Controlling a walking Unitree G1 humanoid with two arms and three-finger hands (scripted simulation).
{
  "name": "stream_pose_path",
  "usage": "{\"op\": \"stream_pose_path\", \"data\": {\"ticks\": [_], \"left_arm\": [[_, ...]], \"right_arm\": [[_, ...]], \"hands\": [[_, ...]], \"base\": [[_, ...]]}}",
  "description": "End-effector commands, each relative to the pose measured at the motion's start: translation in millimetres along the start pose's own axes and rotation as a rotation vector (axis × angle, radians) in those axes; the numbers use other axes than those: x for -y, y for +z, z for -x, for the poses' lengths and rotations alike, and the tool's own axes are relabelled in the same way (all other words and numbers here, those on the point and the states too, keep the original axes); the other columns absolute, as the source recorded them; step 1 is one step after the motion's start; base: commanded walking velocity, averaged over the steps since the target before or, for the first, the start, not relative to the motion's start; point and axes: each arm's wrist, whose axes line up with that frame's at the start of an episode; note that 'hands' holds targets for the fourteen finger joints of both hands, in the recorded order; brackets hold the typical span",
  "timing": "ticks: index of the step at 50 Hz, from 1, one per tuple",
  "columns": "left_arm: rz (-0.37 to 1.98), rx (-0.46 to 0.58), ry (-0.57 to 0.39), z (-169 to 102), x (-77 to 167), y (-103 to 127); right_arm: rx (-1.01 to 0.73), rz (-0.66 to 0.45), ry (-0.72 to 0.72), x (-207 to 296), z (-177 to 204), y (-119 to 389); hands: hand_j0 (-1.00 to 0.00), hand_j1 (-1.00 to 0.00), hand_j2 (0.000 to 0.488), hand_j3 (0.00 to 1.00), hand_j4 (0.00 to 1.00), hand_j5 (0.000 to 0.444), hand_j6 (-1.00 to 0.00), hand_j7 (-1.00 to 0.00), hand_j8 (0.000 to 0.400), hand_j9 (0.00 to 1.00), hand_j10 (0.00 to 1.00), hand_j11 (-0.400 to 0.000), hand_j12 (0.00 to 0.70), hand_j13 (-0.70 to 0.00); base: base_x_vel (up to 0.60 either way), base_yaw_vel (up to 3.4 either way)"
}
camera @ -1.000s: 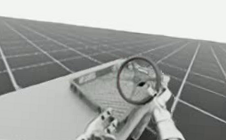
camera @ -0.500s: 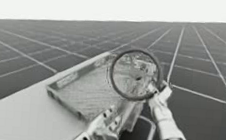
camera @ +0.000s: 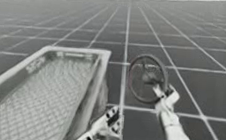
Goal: Pick up and drop off the object
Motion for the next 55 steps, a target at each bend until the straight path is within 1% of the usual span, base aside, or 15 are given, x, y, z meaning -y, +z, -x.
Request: {"op": "stream_pose_path", "data": {"ticks": [1, 33, 55], "left_arm": [[0.013, 0.014, -0.009, 2.2, -2.0, 0.0], [0.013, 0.014, -0.009, 2.2, -2.0, 0.0], [0.013, 0.014, -0.009, 2.2, -2.0, 0.0]], "right_arm": [[0.037, -0.006, 0.034, -11.2, 6.5, 9.8], [0.037, -0.006, 0.034, -11.2, 6.5, 9.8], [0.037, -0.006, 0.034, -11.2, 6.5, 9.8]], "hands": [[0.00, 0.00, 0.000, 1.00, 1.00, 0.000, 0.00, 0.00, 0.000, 1.00, 1.00, -0.400, 0.000, -0.700], [0.00, 0.00, 0.000, 1.00, 1.00, 0.000, 0.00, 0.00, 0.000, 1.00, 1.00, -0.400, 0.000, -0.700], [0.00, 0.00, 0.000, 1.00, 1.00, 0.000, 0.00, 0.00, 0.000, 1.00, 1.00, -0.400, 0.000, -0.700]], "base": [[0.35, -0.60], [0.40, -0.41], [0.49, -0.21]]}}
